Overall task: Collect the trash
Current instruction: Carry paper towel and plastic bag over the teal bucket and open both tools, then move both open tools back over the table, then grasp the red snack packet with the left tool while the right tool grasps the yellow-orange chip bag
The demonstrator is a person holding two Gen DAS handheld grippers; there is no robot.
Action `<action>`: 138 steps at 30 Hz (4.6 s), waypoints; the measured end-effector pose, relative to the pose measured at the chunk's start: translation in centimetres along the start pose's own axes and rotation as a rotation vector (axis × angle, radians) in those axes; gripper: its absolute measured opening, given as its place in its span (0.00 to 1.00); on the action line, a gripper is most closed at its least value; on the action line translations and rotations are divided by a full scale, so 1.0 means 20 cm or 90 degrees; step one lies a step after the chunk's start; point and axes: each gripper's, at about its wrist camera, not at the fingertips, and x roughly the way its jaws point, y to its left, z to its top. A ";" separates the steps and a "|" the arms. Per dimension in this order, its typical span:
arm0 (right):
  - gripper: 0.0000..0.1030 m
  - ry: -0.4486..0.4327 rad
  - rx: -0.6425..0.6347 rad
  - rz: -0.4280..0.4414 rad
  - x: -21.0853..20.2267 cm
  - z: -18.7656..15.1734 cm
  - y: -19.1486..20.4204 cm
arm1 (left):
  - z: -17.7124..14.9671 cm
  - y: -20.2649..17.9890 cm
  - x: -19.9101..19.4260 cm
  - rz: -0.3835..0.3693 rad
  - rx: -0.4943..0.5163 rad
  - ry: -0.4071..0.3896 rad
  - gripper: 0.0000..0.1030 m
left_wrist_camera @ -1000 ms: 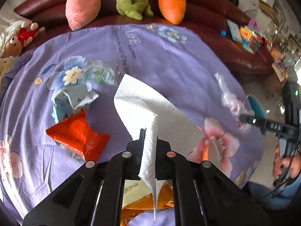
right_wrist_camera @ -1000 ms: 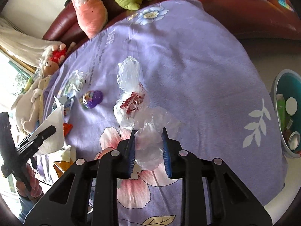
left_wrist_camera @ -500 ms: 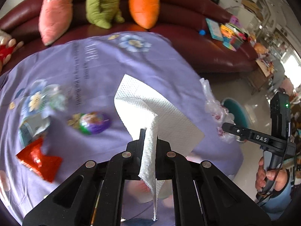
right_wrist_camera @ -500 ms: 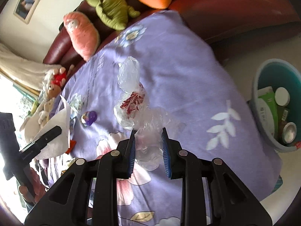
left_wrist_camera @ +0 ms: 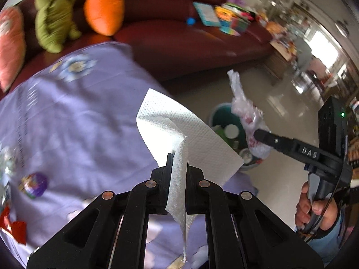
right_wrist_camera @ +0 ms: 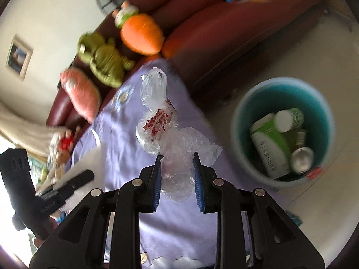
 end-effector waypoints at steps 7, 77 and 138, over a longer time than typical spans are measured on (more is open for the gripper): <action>0.24 -0.069 0.061 -0.033 -0.21 0.10 -0.31 | 0.11 -0.33 0.22 -0.035 0.050 0.026 0.07; 0.75 0.022 0.056 -0.164 -0.10 0.06 -0.31 | -0.01 -0.32 0.39 -0.062 0.003 0.056 0.88; 0.75 0.443 -0.547 0.021 0.93 -1.31 1.62 | -1.36 1.60 -0.83 0.187 -0.415 -0.064 0.90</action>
